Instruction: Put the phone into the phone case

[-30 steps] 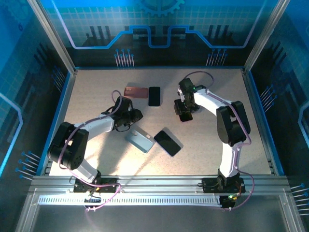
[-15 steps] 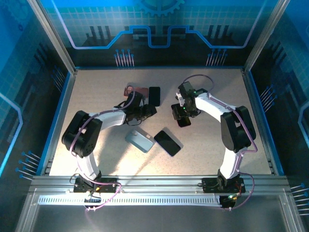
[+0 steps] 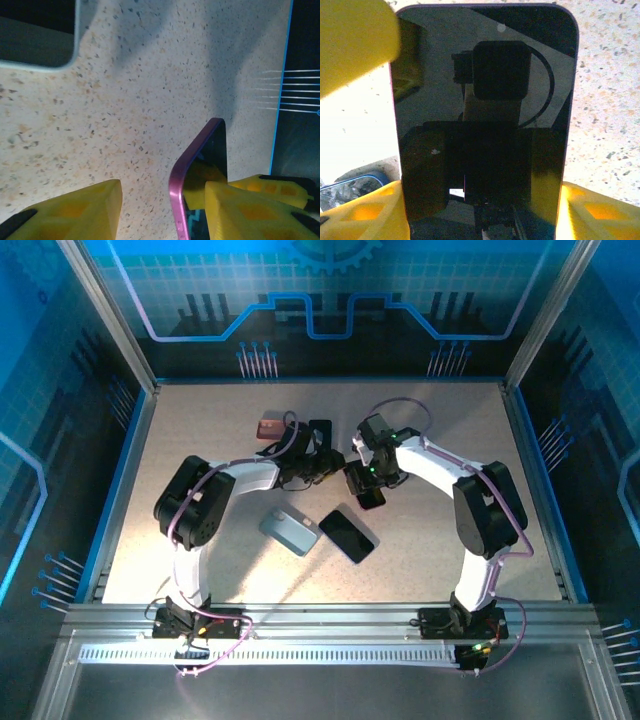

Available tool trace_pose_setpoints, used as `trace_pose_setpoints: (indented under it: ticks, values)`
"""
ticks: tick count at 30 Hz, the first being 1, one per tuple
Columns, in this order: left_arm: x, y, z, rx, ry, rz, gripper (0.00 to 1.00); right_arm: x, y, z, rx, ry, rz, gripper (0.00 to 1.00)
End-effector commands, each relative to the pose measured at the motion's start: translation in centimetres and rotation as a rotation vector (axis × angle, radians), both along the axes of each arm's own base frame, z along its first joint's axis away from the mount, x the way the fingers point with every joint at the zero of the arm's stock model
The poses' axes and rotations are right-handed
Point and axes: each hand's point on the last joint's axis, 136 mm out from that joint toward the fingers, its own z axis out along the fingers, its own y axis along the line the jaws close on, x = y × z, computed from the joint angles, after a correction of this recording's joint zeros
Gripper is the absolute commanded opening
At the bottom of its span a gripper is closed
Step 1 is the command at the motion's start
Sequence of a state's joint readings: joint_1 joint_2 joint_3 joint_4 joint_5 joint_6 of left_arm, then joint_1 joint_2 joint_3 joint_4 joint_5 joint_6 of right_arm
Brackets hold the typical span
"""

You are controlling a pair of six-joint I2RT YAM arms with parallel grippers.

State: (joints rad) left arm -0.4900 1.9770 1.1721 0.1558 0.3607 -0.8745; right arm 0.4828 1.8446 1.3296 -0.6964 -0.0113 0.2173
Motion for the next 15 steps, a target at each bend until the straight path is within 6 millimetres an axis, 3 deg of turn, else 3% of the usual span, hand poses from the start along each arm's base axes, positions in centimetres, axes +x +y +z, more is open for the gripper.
trace_pose_setpoints:
  ticks: [1,15]
  values:
    - [-0.1,-1.6,0.6,-0.048,0.006,-0.034,0.47,0.0,1.5,2.0,0.047,-0.022,0.014,0.64]
    - [-0.4,-2.7,0.6,-0.060,0.004,-0.054,0.37,0.3,2.9,3.3,0.083,-0.040,0.024,0.64]
